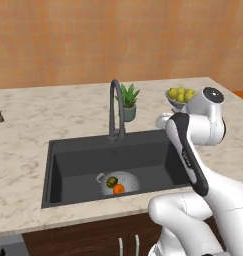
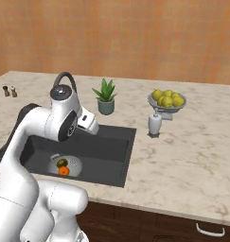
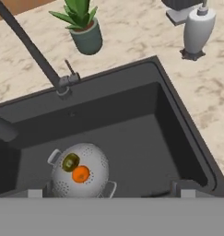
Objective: Put the colander in the sink, put the kiwi, orange in the colander, and turn on the sink faucet and pour water over the colander.
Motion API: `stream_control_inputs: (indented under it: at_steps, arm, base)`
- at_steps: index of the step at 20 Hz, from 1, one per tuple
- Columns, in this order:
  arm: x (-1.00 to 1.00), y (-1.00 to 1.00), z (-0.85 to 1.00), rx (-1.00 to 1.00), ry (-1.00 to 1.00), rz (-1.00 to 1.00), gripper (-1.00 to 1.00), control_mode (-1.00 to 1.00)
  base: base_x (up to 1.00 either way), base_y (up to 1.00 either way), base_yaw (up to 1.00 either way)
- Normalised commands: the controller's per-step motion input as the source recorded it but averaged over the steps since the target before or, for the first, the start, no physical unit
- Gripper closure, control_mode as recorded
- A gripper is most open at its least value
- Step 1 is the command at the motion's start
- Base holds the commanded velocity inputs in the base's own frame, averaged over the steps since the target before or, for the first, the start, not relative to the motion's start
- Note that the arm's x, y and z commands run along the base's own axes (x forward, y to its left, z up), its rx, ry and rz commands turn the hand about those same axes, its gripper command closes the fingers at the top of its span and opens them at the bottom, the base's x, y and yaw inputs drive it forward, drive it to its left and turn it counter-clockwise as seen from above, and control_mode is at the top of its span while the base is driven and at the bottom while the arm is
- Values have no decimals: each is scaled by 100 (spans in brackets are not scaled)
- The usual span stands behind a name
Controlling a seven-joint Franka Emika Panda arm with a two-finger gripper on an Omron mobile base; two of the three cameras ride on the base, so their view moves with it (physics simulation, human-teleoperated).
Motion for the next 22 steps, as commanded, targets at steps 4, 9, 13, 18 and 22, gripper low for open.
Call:
stream_control_inputs:
  at_steps: [4, 9, 13, 18, 22]
  arm:
    - [98, -3, -19, 19, 0, 5, -100, -100]
    - [77, 0, -25, 23, 0, 10, -100, -100]
    - [87, 16, -41, 14, 0, 10, -100, -100]
    - [70, 38, -47, 9, 0, 12, -100, -100]
    - [71, 23, -38, 8, 0, 12, -100, -100]
  base:
    - [0, 0, 0]
    - [0, 0, 0]
    - [0, 0, 0]
    - [0, 0, 0]
    - [0, 0, 0]
